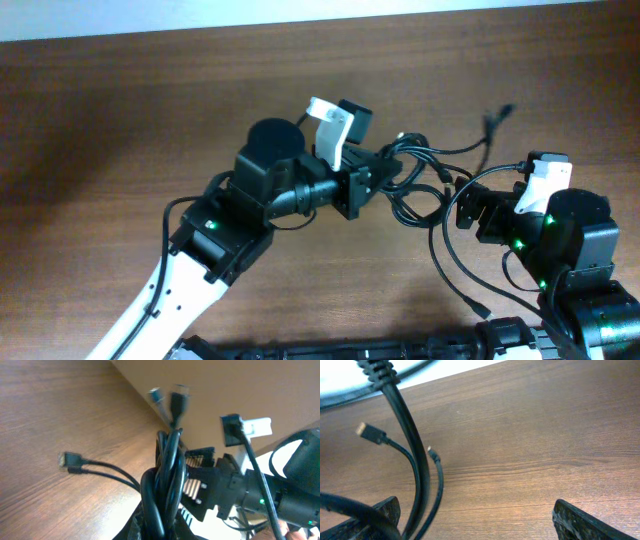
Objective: Untangle cables
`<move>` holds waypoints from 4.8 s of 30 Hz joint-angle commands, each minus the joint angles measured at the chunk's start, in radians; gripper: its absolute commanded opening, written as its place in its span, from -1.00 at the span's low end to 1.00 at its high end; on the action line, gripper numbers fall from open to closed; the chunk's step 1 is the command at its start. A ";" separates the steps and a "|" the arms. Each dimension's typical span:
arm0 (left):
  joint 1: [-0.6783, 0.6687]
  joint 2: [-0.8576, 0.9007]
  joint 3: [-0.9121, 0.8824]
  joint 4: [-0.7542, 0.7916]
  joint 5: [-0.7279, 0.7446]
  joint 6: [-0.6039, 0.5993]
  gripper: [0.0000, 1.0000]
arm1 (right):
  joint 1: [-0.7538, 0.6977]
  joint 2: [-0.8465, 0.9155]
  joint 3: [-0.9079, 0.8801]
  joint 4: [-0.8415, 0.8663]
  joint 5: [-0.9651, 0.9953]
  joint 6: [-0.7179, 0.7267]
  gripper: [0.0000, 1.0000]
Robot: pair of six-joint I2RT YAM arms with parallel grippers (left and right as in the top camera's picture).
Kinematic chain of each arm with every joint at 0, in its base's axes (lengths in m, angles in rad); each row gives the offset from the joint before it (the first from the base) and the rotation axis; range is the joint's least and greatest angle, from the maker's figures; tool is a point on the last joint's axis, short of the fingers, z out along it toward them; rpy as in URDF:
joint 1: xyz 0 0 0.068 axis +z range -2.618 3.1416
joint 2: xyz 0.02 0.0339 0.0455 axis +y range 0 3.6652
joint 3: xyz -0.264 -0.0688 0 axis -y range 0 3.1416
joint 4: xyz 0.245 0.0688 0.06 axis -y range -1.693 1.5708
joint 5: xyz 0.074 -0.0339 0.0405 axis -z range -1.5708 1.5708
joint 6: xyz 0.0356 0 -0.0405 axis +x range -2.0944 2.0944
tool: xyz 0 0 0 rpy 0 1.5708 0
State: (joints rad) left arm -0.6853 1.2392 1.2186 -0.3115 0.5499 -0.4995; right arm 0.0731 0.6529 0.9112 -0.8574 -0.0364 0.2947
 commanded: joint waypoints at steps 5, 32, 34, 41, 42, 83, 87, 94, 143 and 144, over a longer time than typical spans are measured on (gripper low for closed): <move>0.148 -0.090 0.019 -0.036 -0.014 0.023 -1.00 | -0.014 0.002 -0.002 -0.047 0.229 0.037 0.90; 0.151 -0.090 0.019 0.162 0.294 -0.248 -1.00 | -0.014 0.121 -0.003 0.189 -0.215 -0.050 1.00; 0.151 -0.090 0.019 0.163 0.311 -0.248 -1.00 | -0.014 0.183 -0.003 0.211 -0.198 -0.050 1.00; 0.184 -0.090 0.019 0.169 0.311 -0.241 -1.00 | -0.016 0.252 -0.003 0.097 0.031 0.011 0.99; 0.193 -0.090 0.019 0.169 0.311 -0.241 -1.00 | -0.016 0.251 -0.003 0.097 0.031 0.011 1.00; 0.149 -0.087 0.019 -0.199 0.345 0.831 -1.00 | -0.016 -0.044 -0.002 0.257 -0.472 -0.275 0.98; 0.080 -0.087 0.019 -0.176 0.344 0.875 -1.00 | -0.016 -0.043 -0.002 0.297 -0.472 -0.275 0.97; 0.070 -0.087 0.019 -0.019 0.212 0.681 -1.00 | -0.015 -0.043 -0.002 0.264 -0.542 -0.321 0.98; -0.042 -0.010 0.019 0.078 0.055 0.672 -1.00 | -0.014 -0.043 -0.002 0.364 -0.785 -0.320 0.99; -0.042 -0.010 0.019 0.080 0.055 0.672 -1.00 | -0.014 -0.043 -0.002 0.364 -0.784 -0.320 0.99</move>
State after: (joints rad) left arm -0.7136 1.2030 1.2308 -0.2417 0.6529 0.1780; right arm 0.0471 0.6189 0.8993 -0.5140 -0.7174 -0.0341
